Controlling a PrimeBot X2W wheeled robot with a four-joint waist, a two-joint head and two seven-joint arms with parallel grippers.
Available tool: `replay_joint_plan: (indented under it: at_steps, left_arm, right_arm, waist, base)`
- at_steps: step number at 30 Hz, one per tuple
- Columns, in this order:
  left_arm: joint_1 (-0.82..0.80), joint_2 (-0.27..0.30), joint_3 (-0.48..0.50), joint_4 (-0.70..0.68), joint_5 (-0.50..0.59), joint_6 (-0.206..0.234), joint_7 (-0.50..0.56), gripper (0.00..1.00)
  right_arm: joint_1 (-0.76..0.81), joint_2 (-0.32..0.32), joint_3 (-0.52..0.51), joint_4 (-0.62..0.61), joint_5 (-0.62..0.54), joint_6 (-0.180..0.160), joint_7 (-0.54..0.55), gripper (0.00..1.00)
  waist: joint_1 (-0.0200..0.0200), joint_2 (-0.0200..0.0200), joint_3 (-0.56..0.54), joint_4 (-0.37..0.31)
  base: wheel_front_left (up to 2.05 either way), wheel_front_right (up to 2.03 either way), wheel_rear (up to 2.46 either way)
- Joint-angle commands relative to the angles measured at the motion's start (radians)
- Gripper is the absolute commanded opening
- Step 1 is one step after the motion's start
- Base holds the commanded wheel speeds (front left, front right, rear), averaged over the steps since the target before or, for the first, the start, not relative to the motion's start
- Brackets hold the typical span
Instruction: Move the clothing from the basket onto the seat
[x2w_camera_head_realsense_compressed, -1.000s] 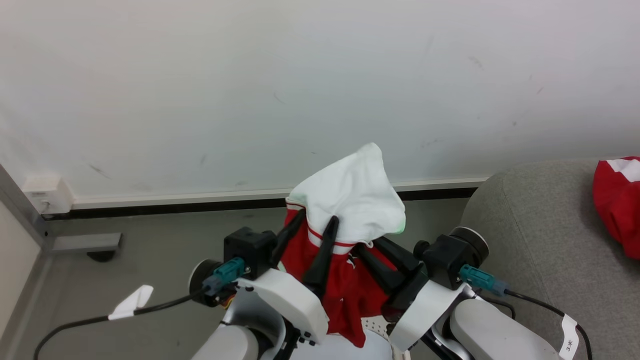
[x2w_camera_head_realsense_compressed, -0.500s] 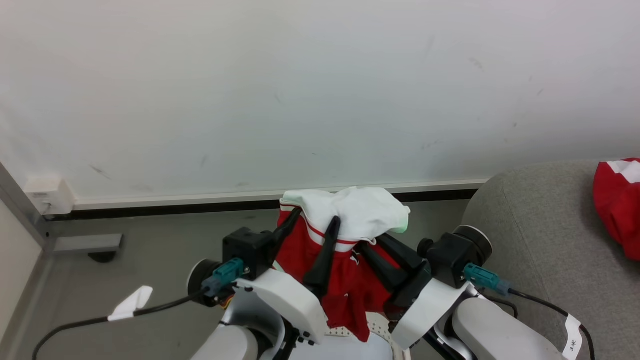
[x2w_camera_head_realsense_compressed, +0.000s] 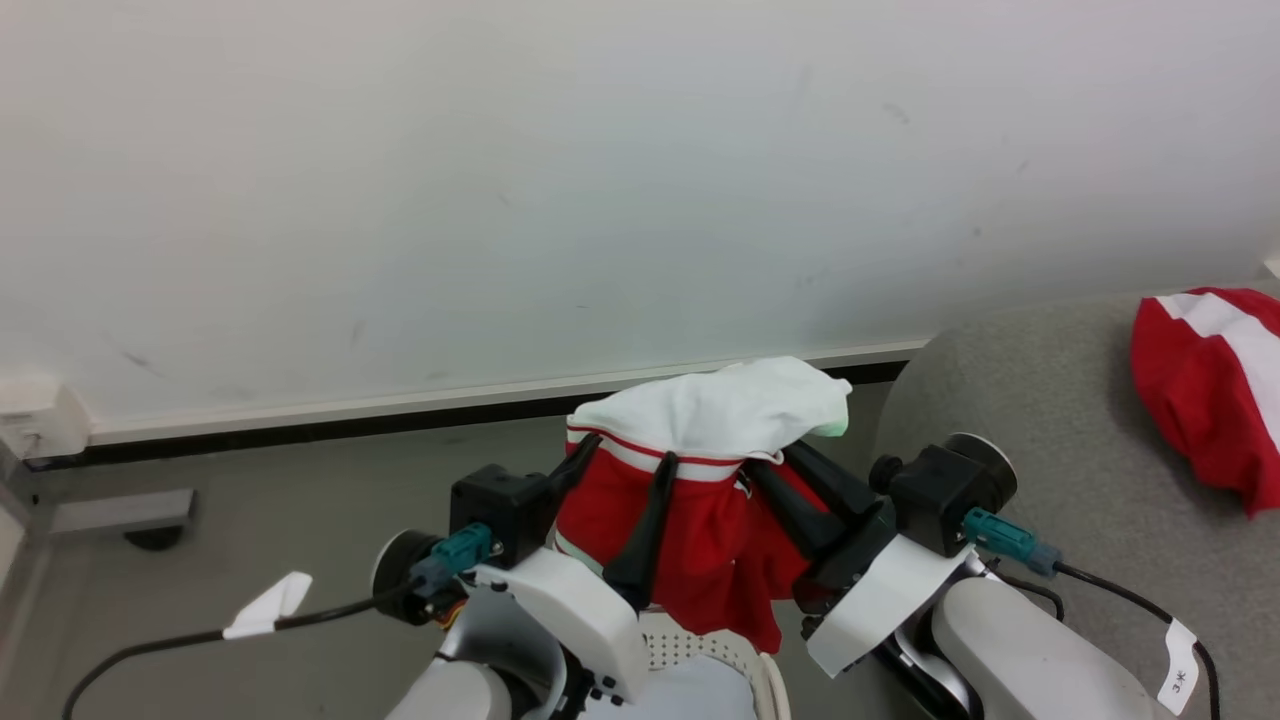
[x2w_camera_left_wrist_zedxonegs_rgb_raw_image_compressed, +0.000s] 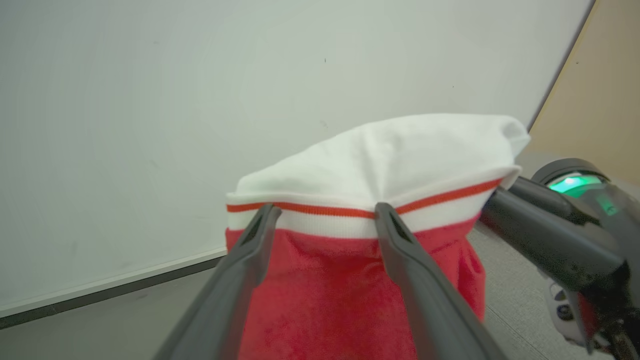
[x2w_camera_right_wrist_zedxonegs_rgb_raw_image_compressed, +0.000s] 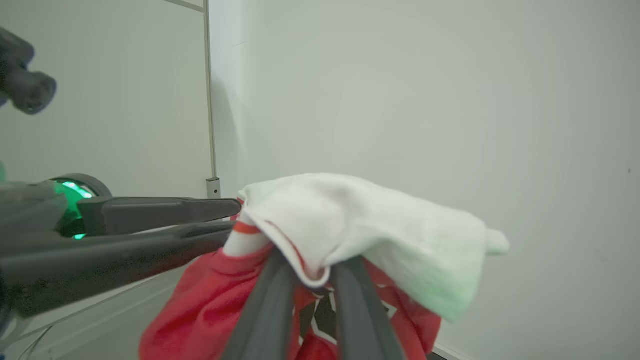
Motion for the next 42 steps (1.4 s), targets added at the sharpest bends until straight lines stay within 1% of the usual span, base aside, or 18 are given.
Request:
replay_joint_plan:
  at_steps: [1,8,13,18,22,26,28,32,36,39,42]
  left_arm:
    - [0.011,0.006,-0.002,0.000,-0.007,-0.002,0.000,1.00]
    - [0.018,0.010,-0.012,0.009,-0.012,-0.004,0.002,1.00]
    - [0.016,0.003,-0.019,0.019,-0.016,-0.006,-0.011,1.00]
    - [0.010,-0.005,-0.029,0.033,-0.018,-0.009,-0.019,1.00]
    - [-0.001,-0.011,-0.037,0.044,-0.010,-0.010,-0.026,1.00]
    - [-0.029,-0.021,-0.056,0.049,0.006,-0.020,-0.026,1.00]
    - [-0.053,-0.024,-0.067,0.046,0.019,-0.028,-0.027,1.00]
    - [-0.115,-0.035,-0.092,0.051,0.050,-0.048,-0.027,1.00]
    - [-0.180,-0.048,-0.102,0.062,0.067,-0.061,-0.037,1.00]
    - [-0.213,-0.052,-0.104,0.075,0.074,-0.070,-0.047,1.00]
    - [-0.241,-0.060,-0.109,0.089,0.081,-0.077,-0.066,1.00]
  right_arm:
    - [0.008,-0.009,-0.011,-0.008,-0.010,-0.003,-0.004,0.00]
    - [0.021,-0.036,-0.050,-0.011,-0.005,-0.003,-0.004,0.00]
    - [0.040,-0.066,-0.100,-0.021,-0.005,-0.003,-0.004,0.00]
    - [0.057,-0.096,-0.155,-0.036,-0.007,-0.003,-0.004,0.00]
    - [0.054,-0.121,-0.204,-0.034,-0.004,-0.003,-0.004,0.00]
    - [0.011,-0.154,-0.282,-0.013,-0.010,-0.003,-0.004,0.00]
    - [-0.023,-0.176,-0.336,0.002,-0.016,-0.003,-0.004,0.00]
    - [-0.123,-0.233,-0.477,0.053,-0.029,-0.003,-0.004,0.00]
    - [-0.259,-0.329,-0.614,0.127,-0.062,-0.003,-0.004,0.00]
    - [-0.354,-0.388,-0.733,0.210,-0.092,-0.003,-0.002,0.00]
    - [-0.423,-0.468,-0.852,0.296,-0.186,-0.003,-0.002,0.00]
  waist:
    - [0.0000,0.0000,0.006,-0.033]
    - [0.0000,0.0000,0.023,-0.152]
    - [0.0000,0.0000,0.034,-0.228]
    - [0.0000,0.0000,0.048,-0.279]
    - [0.0000,0.0000,0.068,-0.296]
    - [0.0000,0.0000,0.124,-0.276]
    - [0.0000,0.0000,0.174,-0.253]
    - [0.0000,0.0000,0.294,-0.191]
    - [0.0000,0.0000,0.408,-0.123]
    - [0.0000,0.0000,0.471,-0.084]
    - [0.0000,0.0000,0.515,-0.042]
  base:
    - [0.00,0.00,0.00]
    - [0.00,0.00,0.00]
    - [0.00,0.00,0.00]
    - [0.00,0.00,0.00]
    - [0.00,0.00,0.00]
    - [0.00,0.00,0.00]
    - [0.00,0.00,0.00]
    - [0.00,0.00,0.00]
    - [0.00,0.00,0.00]
    - [0.00,0.00,0.00]
    - [0.00,0.00,0.00]
